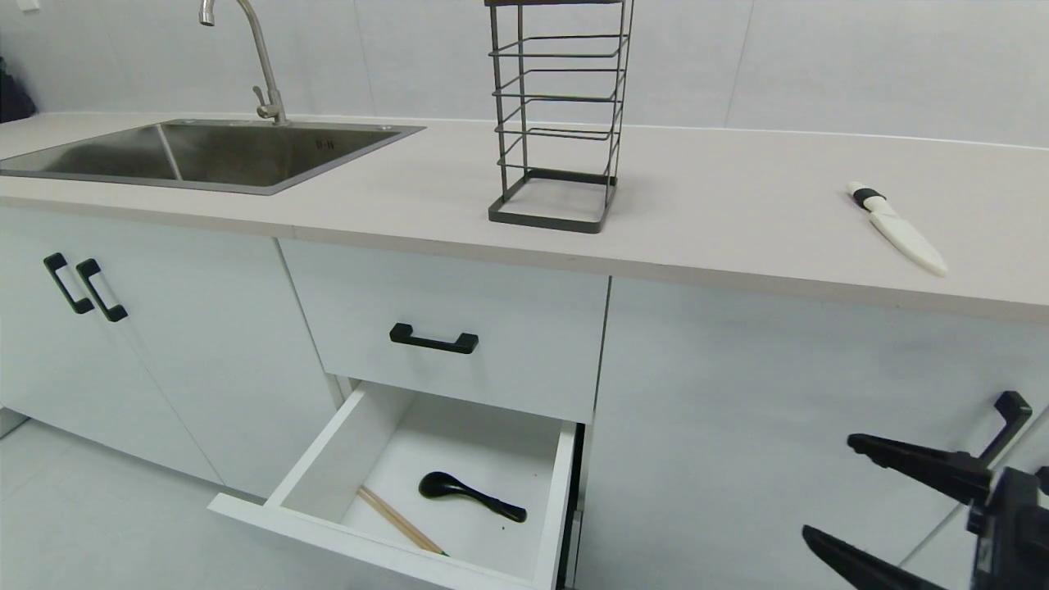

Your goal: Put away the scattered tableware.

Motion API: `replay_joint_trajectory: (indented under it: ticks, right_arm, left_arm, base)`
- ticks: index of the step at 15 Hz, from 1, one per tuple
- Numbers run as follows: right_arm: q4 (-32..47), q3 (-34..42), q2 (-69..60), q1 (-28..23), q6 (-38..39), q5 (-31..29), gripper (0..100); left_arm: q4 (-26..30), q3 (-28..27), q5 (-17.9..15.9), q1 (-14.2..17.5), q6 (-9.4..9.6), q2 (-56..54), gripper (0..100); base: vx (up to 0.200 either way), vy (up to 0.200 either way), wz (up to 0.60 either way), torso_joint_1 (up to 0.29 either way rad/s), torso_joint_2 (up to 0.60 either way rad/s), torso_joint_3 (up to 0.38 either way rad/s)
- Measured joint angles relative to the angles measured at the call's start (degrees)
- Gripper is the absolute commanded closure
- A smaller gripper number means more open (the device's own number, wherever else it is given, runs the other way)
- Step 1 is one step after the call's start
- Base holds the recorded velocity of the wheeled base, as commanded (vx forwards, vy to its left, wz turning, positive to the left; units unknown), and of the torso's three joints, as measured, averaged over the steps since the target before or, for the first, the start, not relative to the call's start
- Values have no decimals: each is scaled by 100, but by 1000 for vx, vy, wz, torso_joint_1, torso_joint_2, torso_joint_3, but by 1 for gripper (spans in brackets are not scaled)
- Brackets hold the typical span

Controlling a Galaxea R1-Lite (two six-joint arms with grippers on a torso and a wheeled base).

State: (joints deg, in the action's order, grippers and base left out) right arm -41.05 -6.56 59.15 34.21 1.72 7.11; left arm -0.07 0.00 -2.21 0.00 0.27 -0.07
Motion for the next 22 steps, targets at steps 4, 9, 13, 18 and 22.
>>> replay_joint_trajectory:
  ticks: [4,9,13,18,22]
  right_arm:
    - [438,28,-1513,-1574,-407,606,0]
    - [634,-96,-3204,-3053,-483,1070,0]
    - [1218,130,-4220,-3437,-461,1163,0]
    - [2277,590,-5254,-3506,9,1117,0]
    - [3647,649,-5728,-3443,307,233,0]
  left_arm:
    - [0,0,0,0,-2,0,0]
    - [0,0,0,0,-2,0,0]
    - [0,0,0,0,0,0,0]
    - [0,0,-6,0,0,0,0]
    - [0,0,-17,0,-9,0,0]
  base:
    - [0,0,0,0,0,0]
    - [0,0,0,0,0,0]
    - [0,0,0,0,0,0]
    - [0,0,0,0,0,0]
    - [0,0,0,0,0,0]
